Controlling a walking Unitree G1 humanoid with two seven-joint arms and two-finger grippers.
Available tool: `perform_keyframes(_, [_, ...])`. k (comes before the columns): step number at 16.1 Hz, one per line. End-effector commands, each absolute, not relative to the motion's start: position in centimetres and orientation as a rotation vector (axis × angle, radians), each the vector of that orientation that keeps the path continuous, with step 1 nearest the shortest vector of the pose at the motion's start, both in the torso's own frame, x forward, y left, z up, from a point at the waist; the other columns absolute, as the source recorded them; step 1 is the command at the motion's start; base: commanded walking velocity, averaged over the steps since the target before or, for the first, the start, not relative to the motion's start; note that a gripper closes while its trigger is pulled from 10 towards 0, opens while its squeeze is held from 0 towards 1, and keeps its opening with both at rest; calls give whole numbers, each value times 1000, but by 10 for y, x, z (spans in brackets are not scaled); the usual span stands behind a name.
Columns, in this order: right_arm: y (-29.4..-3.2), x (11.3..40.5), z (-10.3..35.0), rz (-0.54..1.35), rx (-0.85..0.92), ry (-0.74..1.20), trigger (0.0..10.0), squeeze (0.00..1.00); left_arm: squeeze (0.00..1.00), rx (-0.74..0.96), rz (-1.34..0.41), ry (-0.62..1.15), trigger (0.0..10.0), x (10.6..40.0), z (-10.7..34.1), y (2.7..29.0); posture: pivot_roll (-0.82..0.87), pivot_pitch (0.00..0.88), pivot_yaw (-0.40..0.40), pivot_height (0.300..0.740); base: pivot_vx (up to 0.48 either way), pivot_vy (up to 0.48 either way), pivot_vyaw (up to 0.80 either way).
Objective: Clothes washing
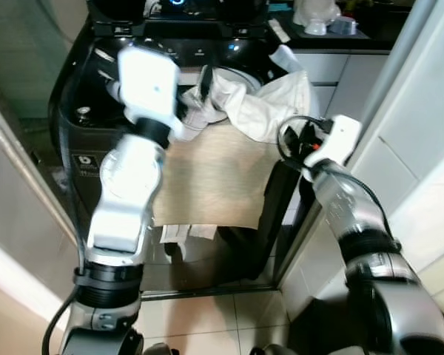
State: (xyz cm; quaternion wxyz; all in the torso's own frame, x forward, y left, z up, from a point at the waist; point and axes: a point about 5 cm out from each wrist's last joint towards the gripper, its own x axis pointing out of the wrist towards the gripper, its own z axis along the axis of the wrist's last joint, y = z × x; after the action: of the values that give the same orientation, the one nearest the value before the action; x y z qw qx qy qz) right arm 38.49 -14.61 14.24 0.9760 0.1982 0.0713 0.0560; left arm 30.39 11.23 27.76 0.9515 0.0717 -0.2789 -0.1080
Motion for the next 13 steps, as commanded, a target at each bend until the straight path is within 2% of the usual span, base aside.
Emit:
perform_keyframes(1, [-143, 392, 153, 118, 406, 119, 10000, 0, 0, 144, -215, -569, 10000, 303, 280, 112, 50, 0, -63, 740, 0, 0, 0])
perform_keyframes(2, [-128, 402, 169, 146, 400, 96, 10000, 0, 0, 142, -213, -568, 10000, 302, 280, 112, 56, 0, -67, 740, 0, 0, 0])
perform_keyframes(3, [-125, 404, 174, 156, 404, 89, 10000, 0, 0, 143, -213, -568, 10000, 301, 279, 112, 61, 0, -69, 740, 0, 0, 0])
perform_keyframes(5, [-85, 417, 225, 264, 381, -22, 10000, 0, 0, 145, -211, -558, 10000, 302, 278, 112, 70, 0, -68, 740, 0, 0, 0])
perform_keyframes(7, [-59, 418, 265, 341, 331, -134, 10000, 0, 0, 147, -217, -548, 10000, 303, 277, 110, 70, 0, -62, 740, 0, 0, 0])
perform_keyframes(8, [-55, 418, 270, 353, 324, -150, 10000, 0, 0, 148, -219, -546, 10000, 303, 276, 110, 73, 0, -60, 740, 0, 0, 0])
perform_keyframes(9, [-39, 415, 288, 406, 227, -221, 10000, 0, 0, 150, -222, -543, 10000, 303, 276, 110, 74, 0, -60, 740, 0, 0, 0])
perform_keyframes(11, [-25, 409, 306, 466, 159, -316, 10000, 0, 0, 154, -220, -539, 10000, 304, 276, 110, 71, 0, -60, 740, 0, 0, 0])
perform_keyframes(13, [-27, 408, 299, 474, 76, -350, 10000, 0, 0, 156, -218, -534, 10000, 305, 275, 110, 62, 0, -56, 740, 0, 0, 0])
